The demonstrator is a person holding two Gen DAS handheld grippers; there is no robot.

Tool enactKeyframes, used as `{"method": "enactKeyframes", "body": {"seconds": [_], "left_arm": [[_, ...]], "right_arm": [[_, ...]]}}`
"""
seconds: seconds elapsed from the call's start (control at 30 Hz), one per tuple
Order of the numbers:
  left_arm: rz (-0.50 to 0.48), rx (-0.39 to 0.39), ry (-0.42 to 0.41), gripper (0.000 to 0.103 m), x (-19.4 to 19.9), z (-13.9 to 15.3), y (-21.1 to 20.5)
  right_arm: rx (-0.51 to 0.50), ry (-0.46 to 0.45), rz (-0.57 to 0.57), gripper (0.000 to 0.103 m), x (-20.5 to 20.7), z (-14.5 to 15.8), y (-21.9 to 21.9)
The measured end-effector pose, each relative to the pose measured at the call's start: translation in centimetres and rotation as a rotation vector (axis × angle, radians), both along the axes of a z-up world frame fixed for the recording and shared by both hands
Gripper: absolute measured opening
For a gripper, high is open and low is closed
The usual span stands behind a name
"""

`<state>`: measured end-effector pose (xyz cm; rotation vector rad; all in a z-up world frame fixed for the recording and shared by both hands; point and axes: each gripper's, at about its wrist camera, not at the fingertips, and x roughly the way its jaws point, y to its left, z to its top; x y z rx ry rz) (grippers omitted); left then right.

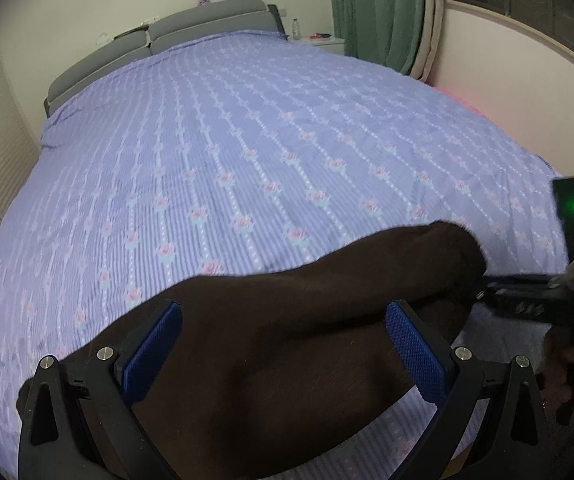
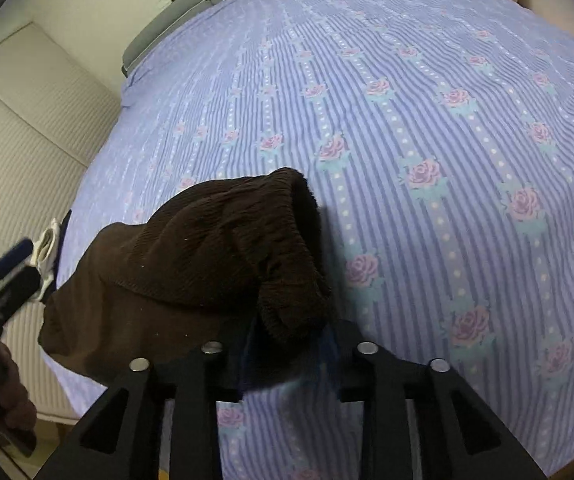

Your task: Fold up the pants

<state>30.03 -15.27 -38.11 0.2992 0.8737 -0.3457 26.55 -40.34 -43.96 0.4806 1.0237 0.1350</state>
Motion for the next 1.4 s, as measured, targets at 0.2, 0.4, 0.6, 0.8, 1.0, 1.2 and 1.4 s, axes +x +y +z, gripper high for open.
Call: {"method": "enactKeyframes", "body": {"seconds": [0.2,0.4,0.6,0.8,1.0,1.2,1.4], "left_arm": [[0.052,0.000,0.005,0.103,-0.8,-0.1,2.5],[0.142,0.005,0.005,0.103,-1.7,-0.5,7.2],[0.255,0.041,-0.005,0.103,-2.5,-2.1,13.3],[0.387,0.053,0.009,0.103,-3.1,-5.2,20.3],[0.468,0.042,0.052,0.103,-3.6,-8.2,25.9],[0.438,0.051,0.046,0.103,-3.9,-9.9,27.4],[0.408,0.020,0.024,0.103,-4.0,-9.3,27.3]], "right_arm": [[-0.112,-0.049,0.016,0.039,-1.9,3.2,0.3],[-0.197,-0.102,0.083,0.039,-2.8,6.9,3.3],[-0.208,-0.130,0.209,0.039,-1.4,7.7,9.3],[-0.169,-0.139,0.305,0.039,-0.6,6.9,15.2],[-0.168,-0.128,0.408,0.039,0.2,6.0,21.1],[-0.202,-0.117,0.464,0.039,0.8,5.5,24.0],[-0.234,-0.125,0.488,0.039,1.3,5.9,25.4]]}}
